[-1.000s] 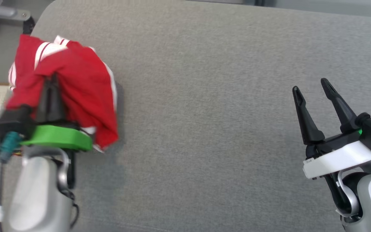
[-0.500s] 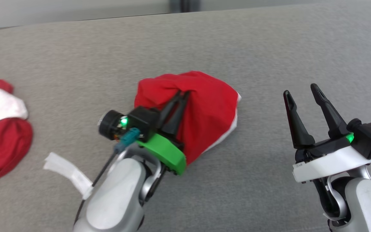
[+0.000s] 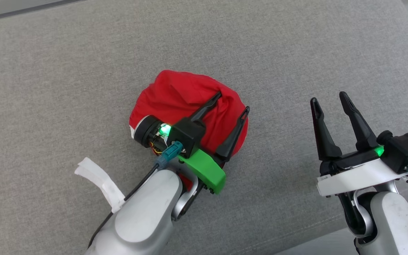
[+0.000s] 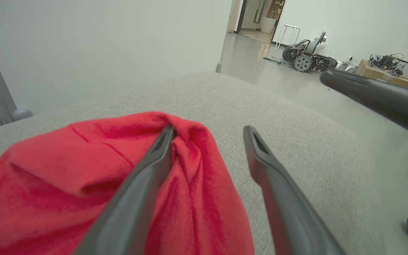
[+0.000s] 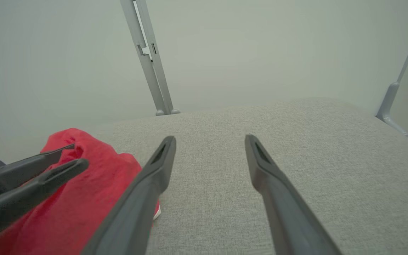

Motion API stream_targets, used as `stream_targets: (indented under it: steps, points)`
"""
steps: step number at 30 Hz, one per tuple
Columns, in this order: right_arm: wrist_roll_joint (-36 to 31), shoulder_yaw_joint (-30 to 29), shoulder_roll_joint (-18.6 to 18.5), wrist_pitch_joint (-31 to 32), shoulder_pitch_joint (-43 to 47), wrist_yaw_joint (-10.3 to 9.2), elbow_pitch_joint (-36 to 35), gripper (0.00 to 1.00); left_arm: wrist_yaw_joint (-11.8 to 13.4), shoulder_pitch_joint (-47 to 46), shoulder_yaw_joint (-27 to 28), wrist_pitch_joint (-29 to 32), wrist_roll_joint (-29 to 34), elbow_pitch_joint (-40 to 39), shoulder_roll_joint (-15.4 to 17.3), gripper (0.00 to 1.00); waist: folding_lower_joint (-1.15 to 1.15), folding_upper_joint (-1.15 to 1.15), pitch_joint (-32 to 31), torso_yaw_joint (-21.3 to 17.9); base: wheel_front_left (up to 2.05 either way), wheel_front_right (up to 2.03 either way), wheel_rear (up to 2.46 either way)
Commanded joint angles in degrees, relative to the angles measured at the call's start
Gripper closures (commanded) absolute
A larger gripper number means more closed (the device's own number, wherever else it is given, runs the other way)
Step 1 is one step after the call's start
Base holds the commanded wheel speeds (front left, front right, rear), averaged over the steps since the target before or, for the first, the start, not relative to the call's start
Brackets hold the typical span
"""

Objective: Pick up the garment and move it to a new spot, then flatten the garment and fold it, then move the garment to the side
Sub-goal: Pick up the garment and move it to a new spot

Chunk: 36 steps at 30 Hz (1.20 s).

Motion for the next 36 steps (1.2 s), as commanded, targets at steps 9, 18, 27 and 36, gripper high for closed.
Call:
stream_targets:
  steps: [9, 18, 27, 36]
  points:
    - [-0.81, -0.79, -1.80, 1.62, 1.56, 0.01, 0.14, 0.00, 5.35, 4.84, 5.98, -4.33, -1.60, -4.81, 3.07, 0.00, 0.00, -0.01, -5.68, 6.49, 0.00, 0.00, 0.00]
    - [-1.40, -2.02, -1.97, 3.92, 4.81, 0.01, -1.08, 0.00, 12.22, 15.93, 17.46, -4.84, -5.29, -9.34, 9.23, 0.00, 0.00, -0.01, -10.16, 12.36, 0.00, 0.00, 0.00]
    - [-1.69, -3.06, -1.07, 5.21, 8.45, 0.01, -1.60, 0.00, 15.01, 25.71, 22.84, -4.79, -6.98, -12.12, 13.06, 0.00, 0.00, -0.01, -14.67, 14.17, 0.00, 0.00, 0.00]
    - [-1.80, -2.91, -0.24, 5.62, 11.54, 0.01, -1.15, 0.00, 15.51, 30.37, 21.48, -3.15, -7.39, -13.70, 13.82, 0.00, 0.00, -0.01, -17.92, 13.48, 0.00, 0.00, 0.00]
